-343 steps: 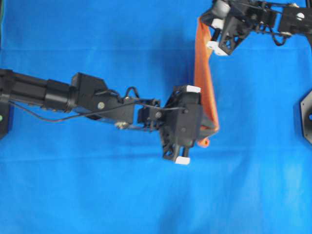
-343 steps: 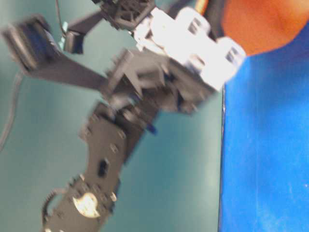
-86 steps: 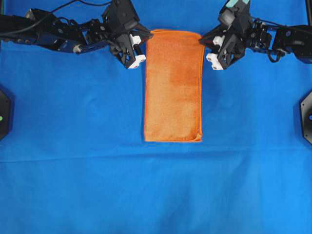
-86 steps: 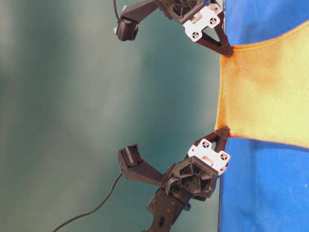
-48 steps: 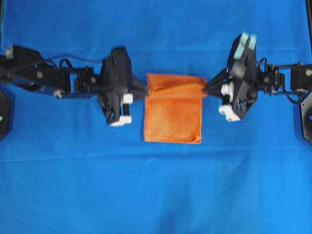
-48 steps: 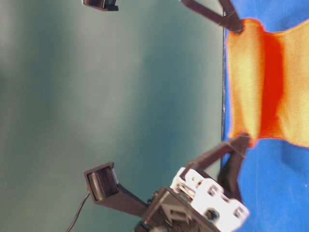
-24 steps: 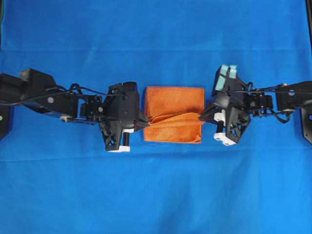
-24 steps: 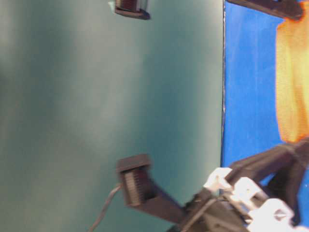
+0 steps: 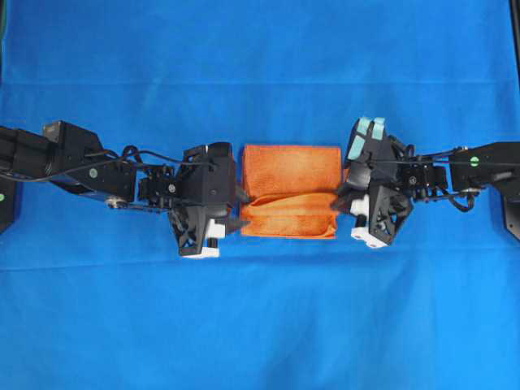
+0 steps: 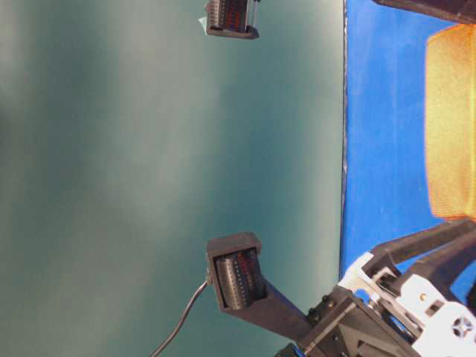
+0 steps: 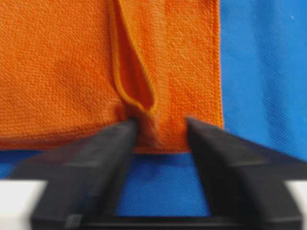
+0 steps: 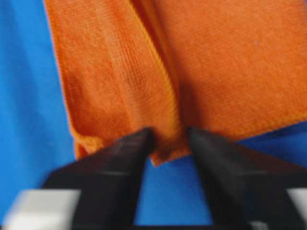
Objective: Fold the orange towel.
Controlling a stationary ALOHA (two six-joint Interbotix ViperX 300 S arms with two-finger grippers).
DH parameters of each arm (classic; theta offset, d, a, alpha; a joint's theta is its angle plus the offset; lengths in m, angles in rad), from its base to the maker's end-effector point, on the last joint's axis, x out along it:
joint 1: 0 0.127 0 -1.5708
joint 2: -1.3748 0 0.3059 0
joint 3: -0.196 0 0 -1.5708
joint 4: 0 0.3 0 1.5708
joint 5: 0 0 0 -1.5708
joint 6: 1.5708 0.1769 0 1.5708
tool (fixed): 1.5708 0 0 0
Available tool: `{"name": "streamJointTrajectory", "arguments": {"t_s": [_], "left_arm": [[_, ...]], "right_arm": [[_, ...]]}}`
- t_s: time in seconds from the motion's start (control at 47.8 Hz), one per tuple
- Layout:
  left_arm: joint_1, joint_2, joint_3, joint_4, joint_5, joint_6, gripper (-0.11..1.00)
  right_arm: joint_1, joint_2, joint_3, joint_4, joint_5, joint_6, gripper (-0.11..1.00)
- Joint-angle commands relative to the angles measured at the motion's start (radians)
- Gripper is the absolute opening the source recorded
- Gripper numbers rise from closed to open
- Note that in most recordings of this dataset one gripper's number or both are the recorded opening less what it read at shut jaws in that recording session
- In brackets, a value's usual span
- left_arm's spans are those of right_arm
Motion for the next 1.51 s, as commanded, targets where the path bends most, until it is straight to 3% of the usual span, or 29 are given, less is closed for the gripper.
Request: {"name": "streamJointTrajectory", "arguments": {"t_s": [0.0,0.042,0.084,0.188,0.418,0.606,1.066,1.213,1.485], "left_arm": [[-0.008,-0.034,-0.005,-0.002,0.006,-0.002,0.59],[-0.008,-0.046,-0.003,0.0,0.018,0.0,0.7],[-0.006,-0.067,-0.003,-0.002,0.04,0.002,0.75],[-0.008,-0.135,0.002,-0.002,0.097,0.006,0.69],[-0.006,-0.359,0.048,-0.002,0.218,0.008,0.67],[-0.006,-0.557,0.144,-0.002,0.221,0.008,0.67],[0.008,-1.091,0.405,0.002,0.202,0.011,0.67],[0.049,-1.22,0.491,0.002,0.21,0.012,0.67],[0.094,-1.401,0.635,0.002,0.21,0.011,0.66]], "right_arm": [[0.021,-0.012,-0.029,0.003,-0.002,0.0,0.56],[0.028,-0.021,-0.038,0.003,0.005,0.0,0.64],[0.035,-0.034,-0.046,0.003,0.015,0.0,0.66],[0.052,-0.095,-0.063,0.0,0.077,-0.003,0.61],[0.058,-0.295,-0.064,-0.018,0.207,-0.009,0.61],[0.052,-0.485,-0.031,-0.078,0.275,-0.012,0.61],[0.015,-0.925,0.129,-0.221,0.348,-0.011,0.61],[0.003,-1.023,0.199,-0.241,0.342,-0.012,0.61],[-0.098,-1.141,0.364,-0.239,0.241,-0.008,0.61]]}}
